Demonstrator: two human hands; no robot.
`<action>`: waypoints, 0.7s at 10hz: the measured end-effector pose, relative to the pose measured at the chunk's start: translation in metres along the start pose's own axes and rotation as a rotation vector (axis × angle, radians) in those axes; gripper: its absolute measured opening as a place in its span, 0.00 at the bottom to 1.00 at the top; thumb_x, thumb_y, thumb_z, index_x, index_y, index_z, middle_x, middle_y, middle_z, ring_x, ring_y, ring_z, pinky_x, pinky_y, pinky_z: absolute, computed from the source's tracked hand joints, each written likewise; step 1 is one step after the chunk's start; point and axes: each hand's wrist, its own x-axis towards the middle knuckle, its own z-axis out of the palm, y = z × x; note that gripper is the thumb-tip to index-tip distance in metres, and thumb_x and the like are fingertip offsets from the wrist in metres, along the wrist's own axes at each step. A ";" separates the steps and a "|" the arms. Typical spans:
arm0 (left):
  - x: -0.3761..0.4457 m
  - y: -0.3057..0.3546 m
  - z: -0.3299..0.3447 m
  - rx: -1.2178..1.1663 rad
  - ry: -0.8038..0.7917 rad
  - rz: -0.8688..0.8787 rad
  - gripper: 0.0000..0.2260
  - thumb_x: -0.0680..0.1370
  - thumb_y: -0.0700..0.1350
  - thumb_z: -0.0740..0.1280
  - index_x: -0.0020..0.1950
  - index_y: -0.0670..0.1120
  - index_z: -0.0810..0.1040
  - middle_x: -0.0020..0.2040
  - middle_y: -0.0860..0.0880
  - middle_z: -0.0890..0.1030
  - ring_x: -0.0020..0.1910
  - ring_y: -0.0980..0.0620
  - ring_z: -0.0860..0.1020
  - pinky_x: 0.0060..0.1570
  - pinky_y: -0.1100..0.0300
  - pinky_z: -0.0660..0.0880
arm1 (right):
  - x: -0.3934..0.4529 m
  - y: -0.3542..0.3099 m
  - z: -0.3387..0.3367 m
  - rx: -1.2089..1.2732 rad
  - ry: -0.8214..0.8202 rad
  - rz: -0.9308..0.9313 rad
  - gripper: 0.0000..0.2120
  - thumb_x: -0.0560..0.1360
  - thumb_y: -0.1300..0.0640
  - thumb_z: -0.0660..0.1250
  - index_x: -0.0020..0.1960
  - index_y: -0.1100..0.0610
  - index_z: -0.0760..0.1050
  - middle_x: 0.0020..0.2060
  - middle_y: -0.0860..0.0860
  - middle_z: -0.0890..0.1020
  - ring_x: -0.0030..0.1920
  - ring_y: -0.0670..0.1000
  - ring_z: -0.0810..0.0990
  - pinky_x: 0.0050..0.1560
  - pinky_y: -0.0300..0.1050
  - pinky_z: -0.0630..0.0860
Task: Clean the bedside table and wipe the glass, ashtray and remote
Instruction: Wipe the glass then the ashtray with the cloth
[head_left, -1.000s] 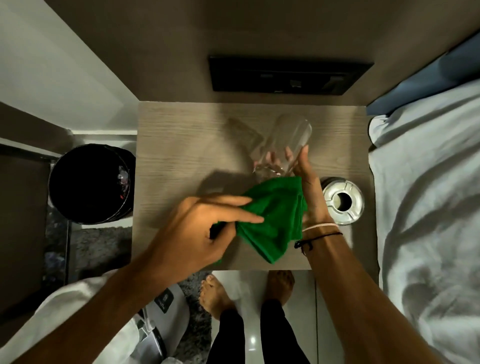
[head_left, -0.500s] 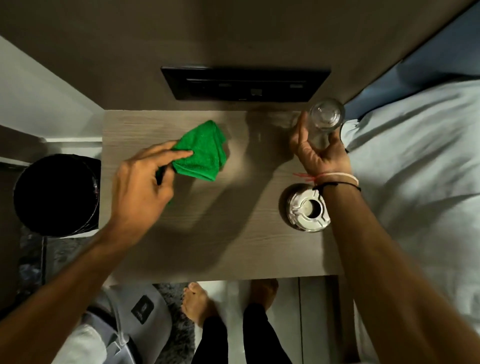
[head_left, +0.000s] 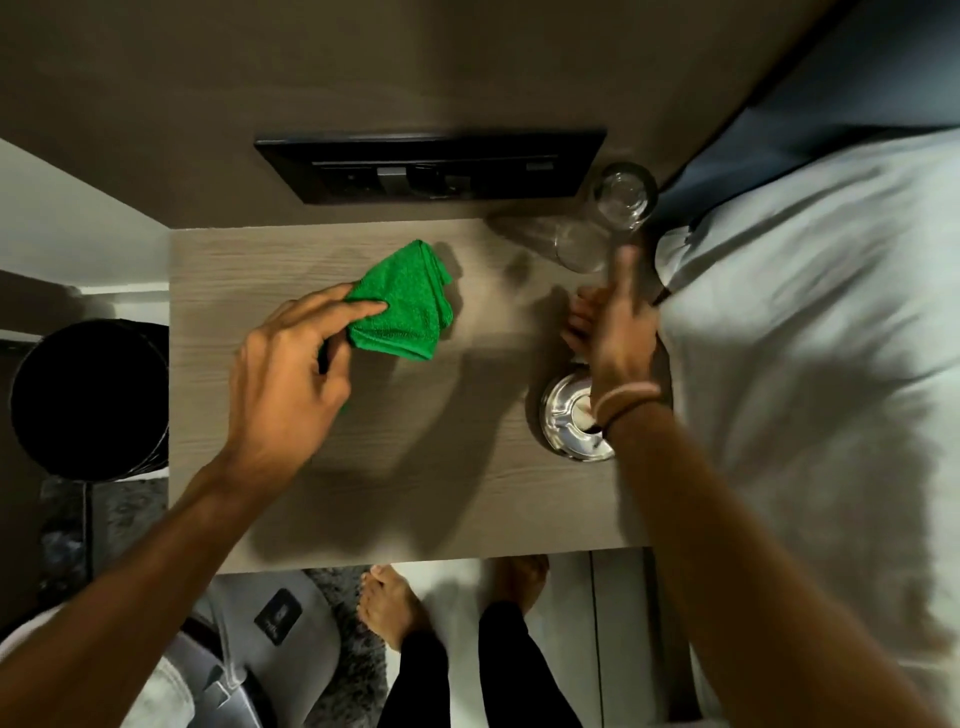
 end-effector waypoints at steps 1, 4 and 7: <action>-0.002 0.009 0.004 -0.005 0.013 0.012 0.22 0.75 0.30 0.64 0.67 0.45 0.79 0.66 0.43 0.79 0.64 0.42 0.78 0.61 0.42 0.78 | -0.022 0.063 -0.034 -1.095 0.028 -0.585 0.35 0.69 0.24 0.60 0.67 0.45 0.72 0.69 0.56 0.71 0.69 0.58 0.68 0.68 0.60 0.67; -0.024 0.013 -0.006 -0.102 0.112 0.025 0.23 0.74 0.29 0.62 0.67 0.45 0.78 0.64 0.45 0.80 0.62 0.47 0.78 0.60 0.49 0.77 | -0.049 0.111 -0.030 -1.231 0.076 -0.790 0.31 0.76 0.38 0.64 0.75 0.49 0.65 0.69 0.56 0.72 0.65 0.59 0.71 0.63 0.60 0.67; -0.045 -0.001 -0.035 -0.155 0.205 0.025 0.22 0.74 0.29 0.62 0.65 0.44 0.80 0.62 0.46 0.82 0.62 0.48 0.80 0.61 0.52 0.77 | -0.051 0.136 -0.017 -1.395 0.057 -0.869 0.28 0.77 0.36 0.59 0.69 0.53 0.72 0.74 0.61 0.67 0.72 0.63 0.67 0.72 0.64 0.63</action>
